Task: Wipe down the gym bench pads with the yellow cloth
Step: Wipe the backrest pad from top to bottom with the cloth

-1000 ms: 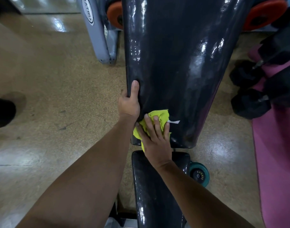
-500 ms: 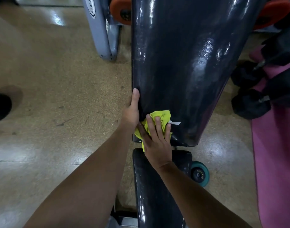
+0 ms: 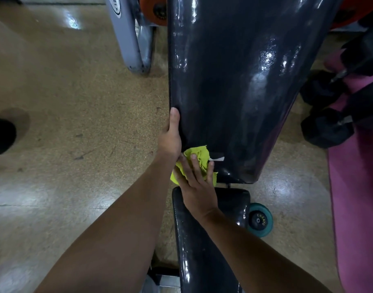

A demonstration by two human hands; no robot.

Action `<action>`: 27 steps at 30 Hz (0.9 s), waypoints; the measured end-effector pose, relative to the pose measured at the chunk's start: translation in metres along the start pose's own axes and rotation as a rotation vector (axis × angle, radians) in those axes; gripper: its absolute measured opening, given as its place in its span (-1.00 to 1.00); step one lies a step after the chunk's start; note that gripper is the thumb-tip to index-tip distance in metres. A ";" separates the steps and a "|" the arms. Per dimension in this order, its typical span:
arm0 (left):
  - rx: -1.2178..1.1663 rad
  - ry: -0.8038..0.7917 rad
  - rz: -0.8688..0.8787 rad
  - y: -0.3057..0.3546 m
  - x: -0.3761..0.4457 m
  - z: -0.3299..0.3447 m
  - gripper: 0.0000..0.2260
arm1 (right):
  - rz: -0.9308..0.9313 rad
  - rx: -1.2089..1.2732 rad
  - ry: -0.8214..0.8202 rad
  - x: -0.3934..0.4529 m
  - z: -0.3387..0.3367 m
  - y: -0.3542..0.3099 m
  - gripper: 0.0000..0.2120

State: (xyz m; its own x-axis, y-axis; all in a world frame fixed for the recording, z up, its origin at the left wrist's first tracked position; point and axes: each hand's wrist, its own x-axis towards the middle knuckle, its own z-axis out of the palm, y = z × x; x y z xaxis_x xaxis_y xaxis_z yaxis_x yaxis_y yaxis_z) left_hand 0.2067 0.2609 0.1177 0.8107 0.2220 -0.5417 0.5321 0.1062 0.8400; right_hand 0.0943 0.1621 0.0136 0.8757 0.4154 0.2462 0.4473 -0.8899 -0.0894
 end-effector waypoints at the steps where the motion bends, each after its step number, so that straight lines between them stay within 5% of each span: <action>1: -0.004 0.005 0.003 0.000 0.000 0.000 -0.18 | -0.019 0.001 -0.013 0.002 0.001 -0.005 -0.41; 4: -0.018 0.001 0.015 -0.001 0.002 0.001 -0.35 | -0.095 -0.038 -0.020 0.002 0.000 0.001 -0.41; 13: -0.045 0.029 0.042 -0.006 0.003 0.003 -0.27 | 0.032 -0.015 -0.018 -0.002 0.000 0.002 -0.32; 16: -0.046 0.022 0.053 -0.004 0.002 0.002 -0.45 | -0.088 -0.027 -0.062 -0.002 0.003 0.001 -0.39; 27: -0.022 0.021 0.085 -0.004 0.003 0.001 -0.18 | -0.143 -0.044 -0.104 -0.005 0.001 0.005 -0.45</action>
State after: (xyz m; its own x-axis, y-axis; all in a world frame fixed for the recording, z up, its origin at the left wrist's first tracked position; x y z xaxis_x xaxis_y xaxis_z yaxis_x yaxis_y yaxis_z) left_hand 0.2072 0.2605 0.1129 0.8472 0.2512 -0.4682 0.4564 0.1072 0.8833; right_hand 0.0919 0.1556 0.0109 0.8189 0.5533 0.1526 0.5621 -0.8269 -0.0182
